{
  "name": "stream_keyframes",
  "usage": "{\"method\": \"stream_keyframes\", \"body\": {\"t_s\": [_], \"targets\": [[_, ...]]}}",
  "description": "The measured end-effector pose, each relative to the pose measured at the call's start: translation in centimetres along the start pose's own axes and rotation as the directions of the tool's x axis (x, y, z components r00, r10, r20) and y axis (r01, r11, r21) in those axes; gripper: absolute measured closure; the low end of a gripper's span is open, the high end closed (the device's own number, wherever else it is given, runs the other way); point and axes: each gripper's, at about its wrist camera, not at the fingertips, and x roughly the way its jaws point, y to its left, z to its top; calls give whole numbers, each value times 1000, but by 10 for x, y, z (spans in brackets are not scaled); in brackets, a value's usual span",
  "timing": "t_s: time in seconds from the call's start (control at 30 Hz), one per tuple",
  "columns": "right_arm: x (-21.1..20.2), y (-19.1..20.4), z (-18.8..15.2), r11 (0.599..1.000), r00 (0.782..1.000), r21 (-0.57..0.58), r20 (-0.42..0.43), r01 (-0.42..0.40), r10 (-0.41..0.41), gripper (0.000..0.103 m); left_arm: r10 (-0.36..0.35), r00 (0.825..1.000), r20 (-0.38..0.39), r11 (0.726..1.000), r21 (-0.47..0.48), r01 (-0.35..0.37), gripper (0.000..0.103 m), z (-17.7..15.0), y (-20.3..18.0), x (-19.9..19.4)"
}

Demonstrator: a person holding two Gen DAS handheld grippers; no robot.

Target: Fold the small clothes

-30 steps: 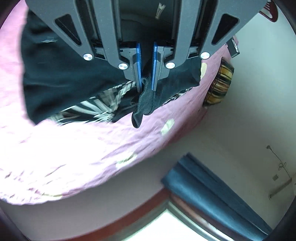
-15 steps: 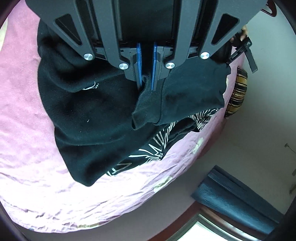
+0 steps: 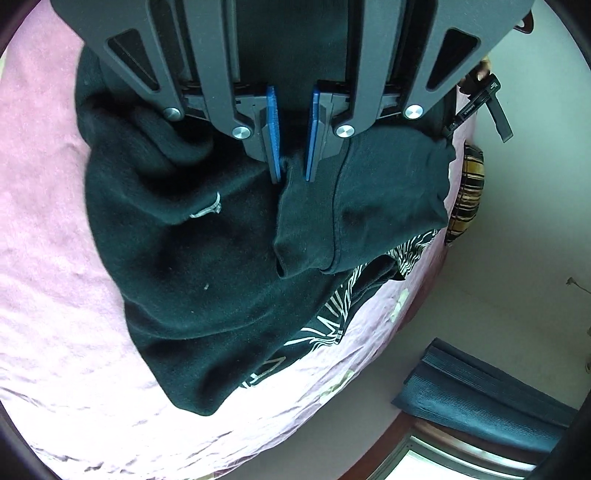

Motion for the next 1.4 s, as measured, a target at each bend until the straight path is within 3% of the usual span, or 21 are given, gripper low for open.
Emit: {"method": "stream_keyframes", "body": {"t_s": [0.07,0.17,0.27,0.37,0.43,0.5,0.53,0.57,0.63,0.67,0.7,0.8,0.93,0.97,1.1,1.13,1.2,1.27,1.4], "targets": [[-12,6,5,1000,1000,-26,30,9,-8,82,-2,999,46,999,39,0,27,1,-1,-18],[-23,15,21,997,997,-72,79,34,-28,54,-54,994,99,996,69,48,26,19,-1,-32],[-20,16,32,996,996,-78,84,40,-33,54,-152,982,110,985,101,141,23,58,-1,-21],[-15,8,38,998,995,-50,85,46,-42,54,-302,953,28,949,98,298,22,101,2,19],[-15,0,37,998,995,-27,89,51,-48,54,-342,939,-25,934,96,343,22,123,0,48],[-15,-5,36,998,994,-10,91,57,-56,53,-333,941,-55,937,94,337,22,139,2,73],[-15,-8,35,998,994,-5,91,60,-59,53,-355,930,-91,928,86,363,22,148,3,90],[-16,-11,35,998,994,2,92,64,-64,53,-371,922,-114,923,68,380,24,154,4,103],[-17,-15,35,998,994,14,96,58,-59,53,-404,902,-152,911,19,411,46,162,7,123],[-18,-17,35,998,994,19,98,53,-54,53,-439,881,-173,896,-9,445,64,163,7,131],[-18,-18,36,998,993,23,102,52,-54,53,-446,877,-178,893,-23,450,66,166,4,136],[-19,-19,38,998,991,19,119,59,-61,53,-394,904,-169,912,50,407,78,173,-12,135],[-17,-22,40,998,990,25,129,58,-61,53,-307,935,-177,936,120,330,80,177,-23,142],[-16,-24,39,998,990,29,126,55,-58,53,-313,933,-179,933,124,337,80,178,-19,146],[-23,-25,36,997,990,41,128,59,-63,53,-407,893,-192,906,35,421,77,186,0,149],[-26,-25,35,997,990,41,126,64,-69,53,-414,891,-186,905,27,425,76,188,4,146],[-35,-24,31,996,989,36,124,81,-85,53,-408,898,-163,908,26,417,65,189,10,137],[-46,-25,23,995,986,34,132,96,-99,49,-362,926,-107,930,32,367,56,189,24,120],[-66,-30,1,993,987,39,113,114,-118,43,-365,924,-114,931,-21,365,48,171,57,96]]}}
